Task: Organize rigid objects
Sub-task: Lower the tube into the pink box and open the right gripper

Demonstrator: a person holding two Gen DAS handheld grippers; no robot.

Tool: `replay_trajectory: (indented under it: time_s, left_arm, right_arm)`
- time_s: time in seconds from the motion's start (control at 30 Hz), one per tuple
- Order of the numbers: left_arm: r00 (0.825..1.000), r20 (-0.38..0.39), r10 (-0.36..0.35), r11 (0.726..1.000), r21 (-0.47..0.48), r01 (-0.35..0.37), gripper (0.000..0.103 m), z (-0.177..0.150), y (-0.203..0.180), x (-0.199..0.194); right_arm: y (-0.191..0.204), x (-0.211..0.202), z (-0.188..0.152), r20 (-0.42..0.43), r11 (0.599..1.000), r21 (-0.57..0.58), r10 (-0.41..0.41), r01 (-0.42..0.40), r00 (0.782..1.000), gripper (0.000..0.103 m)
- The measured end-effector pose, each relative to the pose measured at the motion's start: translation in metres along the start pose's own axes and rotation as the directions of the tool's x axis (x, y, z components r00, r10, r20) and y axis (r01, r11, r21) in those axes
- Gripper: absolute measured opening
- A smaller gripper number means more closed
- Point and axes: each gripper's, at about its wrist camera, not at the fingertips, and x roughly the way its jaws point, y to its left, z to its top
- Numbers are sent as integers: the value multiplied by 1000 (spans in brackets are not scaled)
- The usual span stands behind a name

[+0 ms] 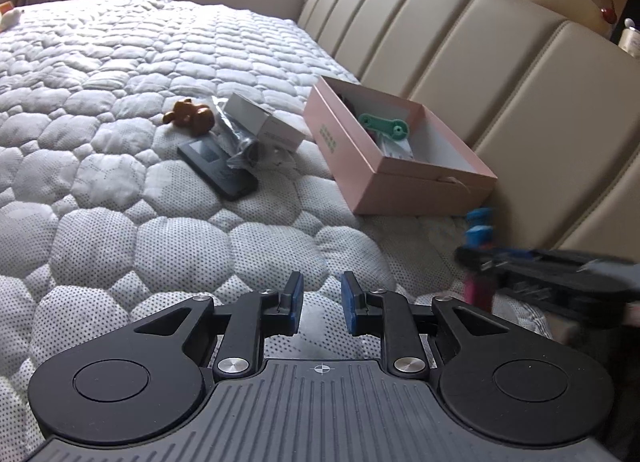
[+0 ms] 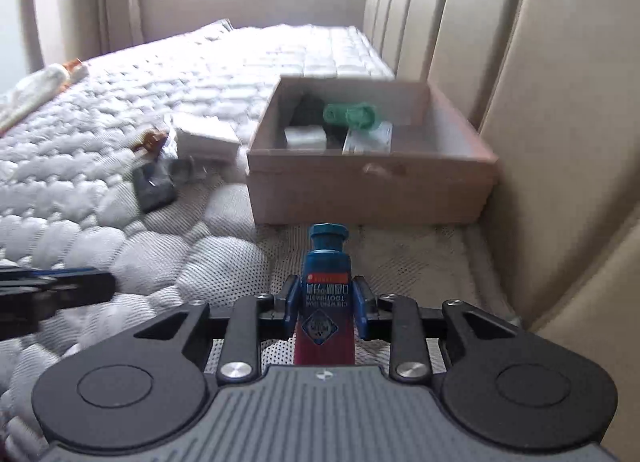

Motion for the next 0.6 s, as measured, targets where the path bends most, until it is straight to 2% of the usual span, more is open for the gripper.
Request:
replay_trajectory:
  time_s: [0.13,0.23,0.37,0.53,0.6]
  left_arm:
    - [1000,8,14,1000,-1,-14,22,2,-4,-3]
    - [999,23,29,1000,9,-30,22,4,-7,-9]
    - [999,37,26,1000,-8,-26,22,6,-1,-13]
    - [999,27,21,999,-27,-21,22,11,10,-9]
    - [999,24,28,999,-35,-27,22,13,16,-8]
  right_arm:
    - [-9,-36,14,70,1000,-16,24,-23,997,27]
    - [-21,-57,37,116,999,-5,47,-46,992,27]
    - [-37,-76,81,200,1000,-18,10,-6,980,26]
    - [-49,-61,157,220,996,-20,-83,89,972,27]
    - [-48,-38,182,171,995,-64,-59,70,984,30]
